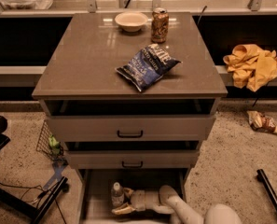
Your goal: Place blue plastic bottle into bottom drawer
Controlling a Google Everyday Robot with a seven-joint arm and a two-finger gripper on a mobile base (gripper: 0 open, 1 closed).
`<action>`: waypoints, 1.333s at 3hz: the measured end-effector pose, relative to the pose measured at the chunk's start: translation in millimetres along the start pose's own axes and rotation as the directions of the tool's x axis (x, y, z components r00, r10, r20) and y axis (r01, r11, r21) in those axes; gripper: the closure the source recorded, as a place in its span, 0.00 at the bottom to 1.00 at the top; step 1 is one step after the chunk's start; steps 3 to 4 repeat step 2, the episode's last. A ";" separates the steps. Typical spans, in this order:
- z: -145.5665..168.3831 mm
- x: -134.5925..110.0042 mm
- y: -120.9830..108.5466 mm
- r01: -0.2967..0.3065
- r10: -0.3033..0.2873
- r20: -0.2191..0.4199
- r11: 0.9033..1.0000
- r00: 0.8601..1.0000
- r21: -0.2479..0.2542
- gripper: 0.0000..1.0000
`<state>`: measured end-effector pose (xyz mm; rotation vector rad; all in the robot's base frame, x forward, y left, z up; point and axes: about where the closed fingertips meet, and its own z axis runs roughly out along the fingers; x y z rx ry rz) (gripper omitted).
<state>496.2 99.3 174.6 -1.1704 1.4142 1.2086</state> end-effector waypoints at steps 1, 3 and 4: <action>1.5 0.0 1.1 -0.001 0.001 0.001 1.000 1.000 -0.003 0.00; 1.6 0.0 1.1 -0.001 0.001 0.001 1.000 1.000 -0.003 0.00; 1.6 0.0 1.1 -0.001 0.001 0.001 1.000 1.000 -0.003 0.00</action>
Offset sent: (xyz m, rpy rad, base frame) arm -0.0009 0.0015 0.0000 0.0015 0.0010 0.0022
